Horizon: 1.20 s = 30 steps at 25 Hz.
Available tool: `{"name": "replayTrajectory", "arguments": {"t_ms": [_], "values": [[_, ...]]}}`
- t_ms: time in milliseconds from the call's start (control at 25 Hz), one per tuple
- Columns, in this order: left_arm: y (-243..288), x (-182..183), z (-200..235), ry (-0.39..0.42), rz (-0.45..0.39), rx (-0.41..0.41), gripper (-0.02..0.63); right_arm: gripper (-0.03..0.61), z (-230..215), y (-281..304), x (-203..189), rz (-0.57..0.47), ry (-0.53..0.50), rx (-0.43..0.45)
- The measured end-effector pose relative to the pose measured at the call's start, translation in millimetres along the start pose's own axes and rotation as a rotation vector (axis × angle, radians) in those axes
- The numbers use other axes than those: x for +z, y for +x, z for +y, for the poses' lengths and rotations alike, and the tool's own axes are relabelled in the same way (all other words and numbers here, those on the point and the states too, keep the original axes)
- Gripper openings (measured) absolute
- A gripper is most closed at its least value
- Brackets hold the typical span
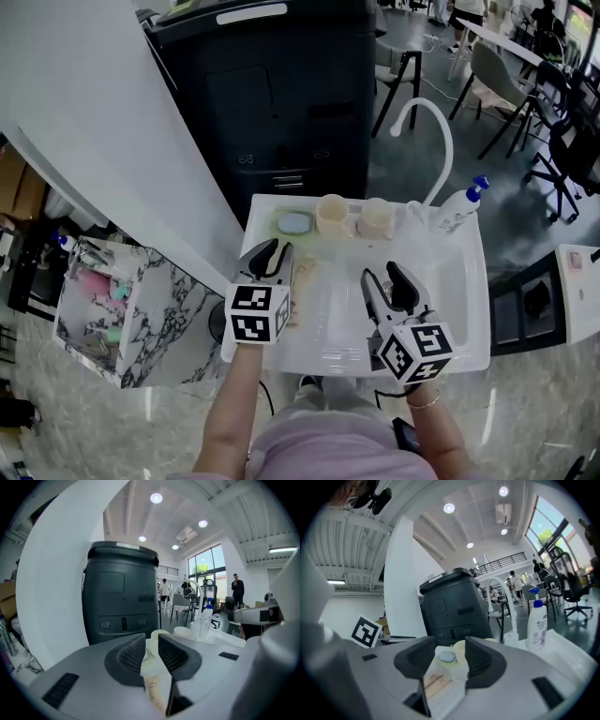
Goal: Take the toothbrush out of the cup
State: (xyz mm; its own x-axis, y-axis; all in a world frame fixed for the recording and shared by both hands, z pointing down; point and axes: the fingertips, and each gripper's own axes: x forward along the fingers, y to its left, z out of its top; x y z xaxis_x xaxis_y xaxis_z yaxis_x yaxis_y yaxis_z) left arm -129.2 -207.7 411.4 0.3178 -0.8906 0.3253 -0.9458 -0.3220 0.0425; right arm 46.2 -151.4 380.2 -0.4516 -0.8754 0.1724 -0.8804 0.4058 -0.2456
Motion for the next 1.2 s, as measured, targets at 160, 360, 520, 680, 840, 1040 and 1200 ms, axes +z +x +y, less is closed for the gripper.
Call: {"name": "replayTrajectory", "arguments": {"t_ms": [160,360,520,680,840,1040,1200], "values": [[-22.9,17.0,8.6,-0.009,-0.072,0.013,0.07,0.201,11.7,-3.4,5.4,-0.015,-0.009,0.012],[-46.7,25.1,16.4,-0.022,-0.124,0.026,0.052,0.189,21.2,-9.3,10.7,-0.031,-0.023,0.01],[-60.2,23.0,21.3,-0.04,-0.143,0.036,0.037,0.175,27.1,-13.4,12.5,-0.034,-0.043,0.007],[-70.7,17.1,23.6,-0.057,-0.148,0.043,0.03,0.147,30.9,-18.4,13.0,-0.032,-0.065,0.003],[-79.8,13.0,24.5,-0.054,-0.153,0.05,0.025,0.115,33.5,-21.7,12.5,-0.026,-0.078,0.007],[-89.1,6.8,25.9,-0.066,-0.158,0.052,0.006,0.033,33.4,-25.8,11.1,-0.022,-0.097,-0.015],[-92.4,0.2,22.6,-0.073,-0.154,0.045,0.002,0.003,30.3,-30.2,10.9,-0.027,-0.102,-0.029]]}}
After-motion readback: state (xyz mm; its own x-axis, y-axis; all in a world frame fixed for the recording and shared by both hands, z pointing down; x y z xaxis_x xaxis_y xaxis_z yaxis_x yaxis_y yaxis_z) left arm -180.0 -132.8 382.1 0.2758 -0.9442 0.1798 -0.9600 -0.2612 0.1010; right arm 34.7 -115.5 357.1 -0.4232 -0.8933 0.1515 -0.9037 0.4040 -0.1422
